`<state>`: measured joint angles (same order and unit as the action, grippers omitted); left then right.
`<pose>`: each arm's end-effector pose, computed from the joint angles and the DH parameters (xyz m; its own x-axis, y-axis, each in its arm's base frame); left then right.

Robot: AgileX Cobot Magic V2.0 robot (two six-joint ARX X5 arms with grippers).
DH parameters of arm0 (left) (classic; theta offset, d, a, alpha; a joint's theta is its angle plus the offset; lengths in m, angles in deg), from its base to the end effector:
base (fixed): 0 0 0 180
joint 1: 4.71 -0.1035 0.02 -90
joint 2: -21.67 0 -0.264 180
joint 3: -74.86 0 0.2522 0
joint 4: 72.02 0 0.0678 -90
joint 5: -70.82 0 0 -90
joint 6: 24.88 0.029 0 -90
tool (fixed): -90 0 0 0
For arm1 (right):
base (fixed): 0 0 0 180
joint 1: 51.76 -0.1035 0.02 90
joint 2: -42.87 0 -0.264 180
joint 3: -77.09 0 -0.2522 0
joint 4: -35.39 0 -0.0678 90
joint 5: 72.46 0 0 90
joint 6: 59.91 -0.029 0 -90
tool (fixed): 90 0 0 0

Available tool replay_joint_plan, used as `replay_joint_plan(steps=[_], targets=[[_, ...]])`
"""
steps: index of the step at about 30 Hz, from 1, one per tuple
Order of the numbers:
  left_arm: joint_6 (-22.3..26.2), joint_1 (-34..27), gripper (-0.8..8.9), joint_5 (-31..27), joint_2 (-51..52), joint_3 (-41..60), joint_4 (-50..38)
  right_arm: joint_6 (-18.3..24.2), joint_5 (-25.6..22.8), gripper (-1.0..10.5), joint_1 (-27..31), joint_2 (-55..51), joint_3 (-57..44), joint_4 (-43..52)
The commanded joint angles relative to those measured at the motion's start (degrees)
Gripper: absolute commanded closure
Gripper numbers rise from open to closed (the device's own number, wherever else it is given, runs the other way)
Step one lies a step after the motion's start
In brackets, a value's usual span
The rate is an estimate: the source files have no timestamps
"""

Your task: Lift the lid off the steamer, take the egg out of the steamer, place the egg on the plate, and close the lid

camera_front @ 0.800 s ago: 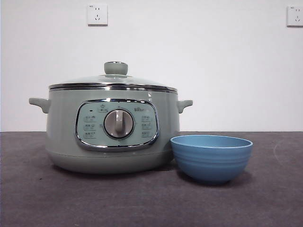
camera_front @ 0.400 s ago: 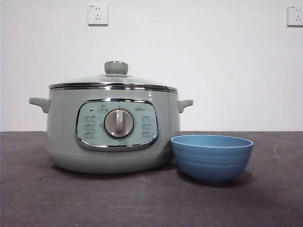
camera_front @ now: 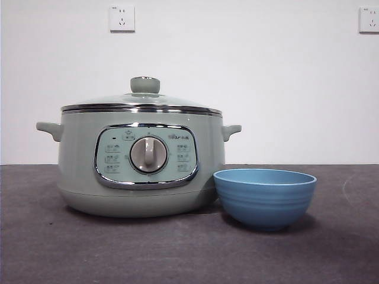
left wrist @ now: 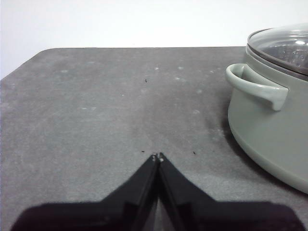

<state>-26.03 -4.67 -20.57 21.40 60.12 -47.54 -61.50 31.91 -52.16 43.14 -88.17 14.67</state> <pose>0.0955 0.0006 0.1509 0.9845 0.0236 -0.1738 -0.0267 0.9995 -0.0155 0.0955 0.0079 0.1573 0.9612 0.2549 -0.1055 -0.2503 0.9666 0.0546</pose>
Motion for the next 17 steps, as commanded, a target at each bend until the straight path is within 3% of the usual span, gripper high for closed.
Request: replay_joint_plan(steps=[1,17], targets=[[-0.37,-0.17,8.17,0.07,0.11,0.81,-0.37,-0.94,-1.55,9.5,0.04,-0.20,-0.68,-1.97],[-0.37,-0.17,8.17,0.02,0.11,0.81,-0.37,-0.52,-2.78,9.5,-0.02,-0.20,-0.66,-2.51]])
